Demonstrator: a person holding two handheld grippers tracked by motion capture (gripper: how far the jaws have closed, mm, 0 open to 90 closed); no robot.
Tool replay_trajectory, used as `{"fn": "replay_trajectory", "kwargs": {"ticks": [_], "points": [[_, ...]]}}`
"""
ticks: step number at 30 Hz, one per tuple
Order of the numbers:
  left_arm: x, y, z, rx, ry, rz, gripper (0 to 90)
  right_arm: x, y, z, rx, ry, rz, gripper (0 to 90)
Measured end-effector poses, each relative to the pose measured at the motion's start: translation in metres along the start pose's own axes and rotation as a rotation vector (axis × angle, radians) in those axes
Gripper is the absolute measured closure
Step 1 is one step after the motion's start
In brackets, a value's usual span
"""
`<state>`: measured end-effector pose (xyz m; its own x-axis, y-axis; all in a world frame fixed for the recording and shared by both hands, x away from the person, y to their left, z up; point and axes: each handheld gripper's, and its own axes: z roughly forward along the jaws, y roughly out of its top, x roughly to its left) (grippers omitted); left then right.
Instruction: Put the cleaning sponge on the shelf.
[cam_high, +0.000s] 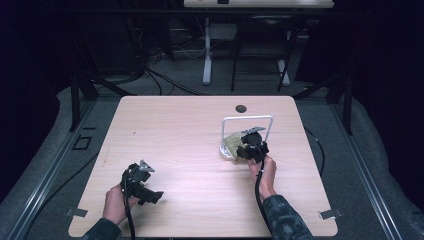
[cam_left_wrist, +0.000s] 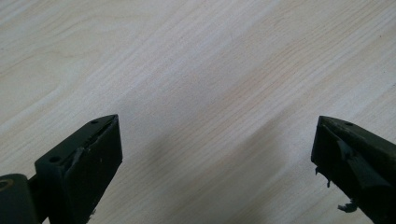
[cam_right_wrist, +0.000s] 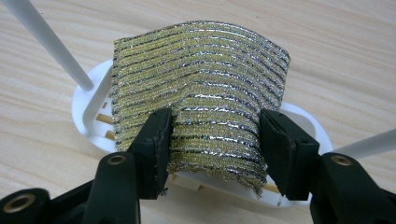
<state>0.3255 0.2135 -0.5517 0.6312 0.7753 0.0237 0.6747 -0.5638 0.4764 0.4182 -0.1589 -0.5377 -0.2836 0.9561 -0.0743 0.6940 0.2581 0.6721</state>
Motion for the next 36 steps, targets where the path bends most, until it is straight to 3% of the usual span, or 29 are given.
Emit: {"fn": "replay_trajectory", "kwargs": {"ticks": [8, 18, 36], "points": [[0.0, 0.0, 0.0, -0.002, -0.001, -0.001, 2.0, 0.001, 0.001, 0.0, 0.003, 0.013, -0.04, 44.7], [0.0, 0.0, -0.001, -0.003, 0.0, -0.001, 2.0, 0.001, 0.001, -0.006, -0.013, 0.037, -0.043, 40.4], [-0.001, 0.001, -0.001, -0.004, 0.0, 0.002, 1.9, -0.005, 0.002, -0.038, -0.038, 0.106, -0.058, 27.7]]}}
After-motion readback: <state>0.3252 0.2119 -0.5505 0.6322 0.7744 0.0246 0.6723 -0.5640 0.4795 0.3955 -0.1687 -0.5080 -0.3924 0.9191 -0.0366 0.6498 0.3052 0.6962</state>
